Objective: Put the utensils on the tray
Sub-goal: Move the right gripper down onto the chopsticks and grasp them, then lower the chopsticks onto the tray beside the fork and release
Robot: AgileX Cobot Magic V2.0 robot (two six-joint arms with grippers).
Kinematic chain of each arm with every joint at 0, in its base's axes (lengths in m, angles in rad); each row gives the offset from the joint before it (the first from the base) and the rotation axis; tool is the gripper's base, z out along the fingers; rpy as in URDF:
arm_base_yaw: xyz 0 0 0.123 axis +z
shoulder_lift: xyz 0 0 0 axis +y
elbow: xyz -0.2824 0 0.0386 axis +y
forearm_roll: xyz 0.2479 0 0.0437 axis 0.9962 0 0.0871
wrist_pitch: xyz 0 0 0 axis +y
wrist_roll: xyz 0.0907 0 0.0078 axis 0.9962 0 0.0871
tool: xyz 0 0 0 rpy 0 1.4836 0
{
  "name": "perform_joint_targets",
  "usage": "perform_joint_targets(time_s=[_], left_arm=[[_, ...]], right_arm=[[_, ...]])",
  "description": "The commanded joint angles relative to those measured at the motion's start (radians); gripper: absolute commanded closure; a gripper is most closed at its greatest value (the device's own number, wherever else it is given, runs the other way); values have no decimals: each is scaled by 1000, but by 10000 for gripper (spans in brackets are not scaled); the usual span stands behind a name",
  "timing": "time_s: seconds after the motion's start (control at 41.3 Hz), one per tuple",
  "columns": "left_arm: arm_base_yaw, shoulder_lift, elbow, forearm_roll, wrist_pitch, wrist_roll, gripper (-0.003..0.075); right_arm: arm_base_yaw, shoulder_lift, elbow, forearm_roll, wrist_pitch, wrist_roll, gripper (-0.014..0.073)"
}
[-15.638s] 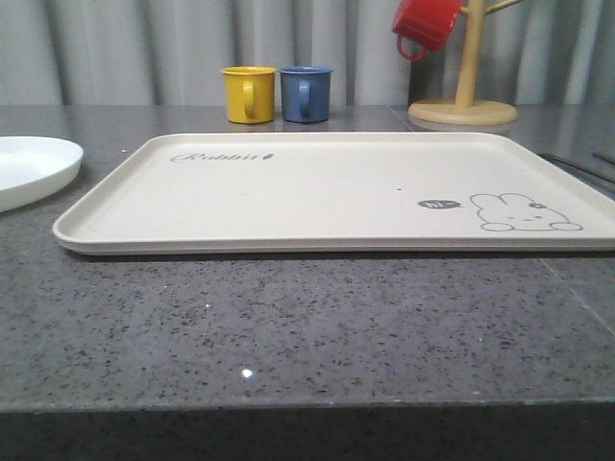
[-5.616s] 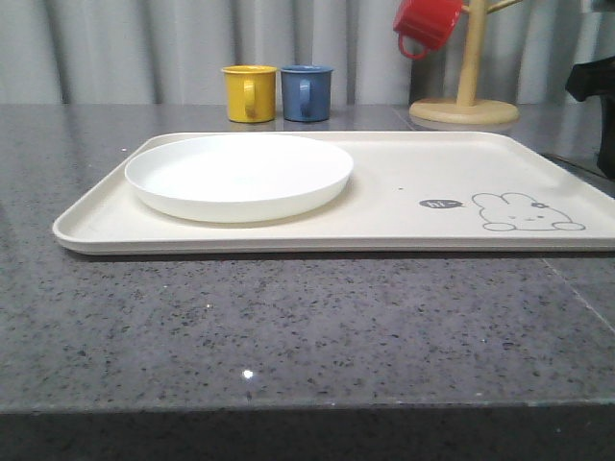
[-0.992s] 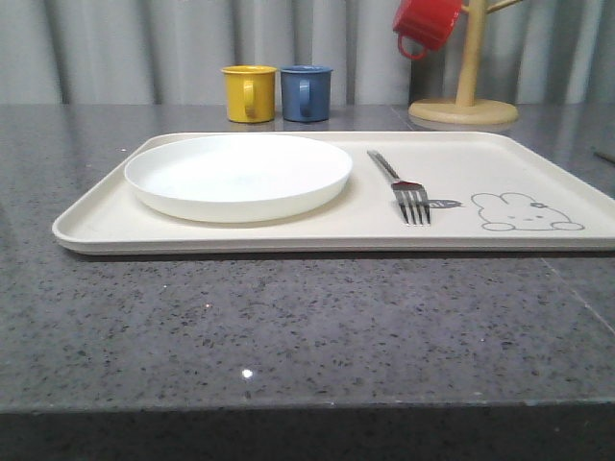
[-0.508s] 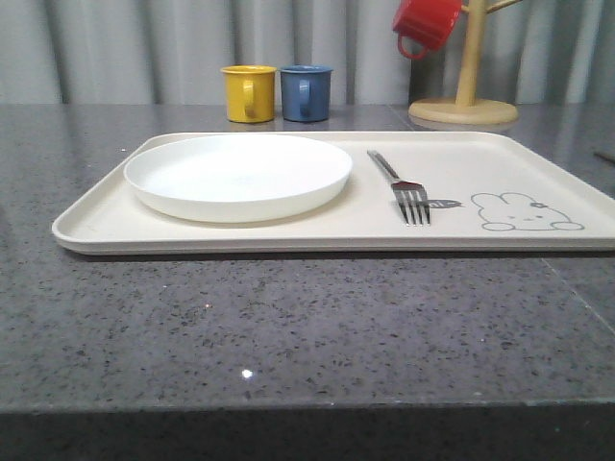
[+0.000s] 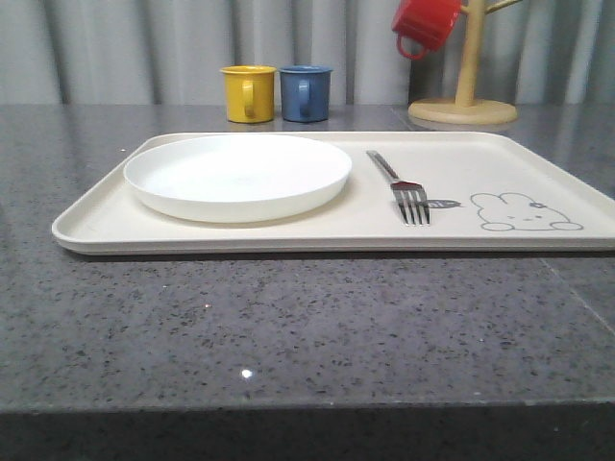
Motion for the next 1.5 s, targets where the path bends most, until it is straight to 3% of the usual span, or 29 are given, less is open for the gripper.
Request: perform_joint_targets(time_s=[0.0, 0.387, 0.944, 1.477], left_arm=[[1, 8, -28, -9, -85, -8, 739], [1, 8, -28, -9, -85, -8, 739], [1, 8, -28, -9, -85, -8, 739], [1, 8, -28, -9, -85, -8, 739]], right_arm=[[-3, -60, -21, 7, -5, -8, 599], [63, -183, -103, 7, 130, 77, 599], [458, -53, -201, 7, 127, 308, 599], [480, 18, -201, 8, 48, 357, 599]])
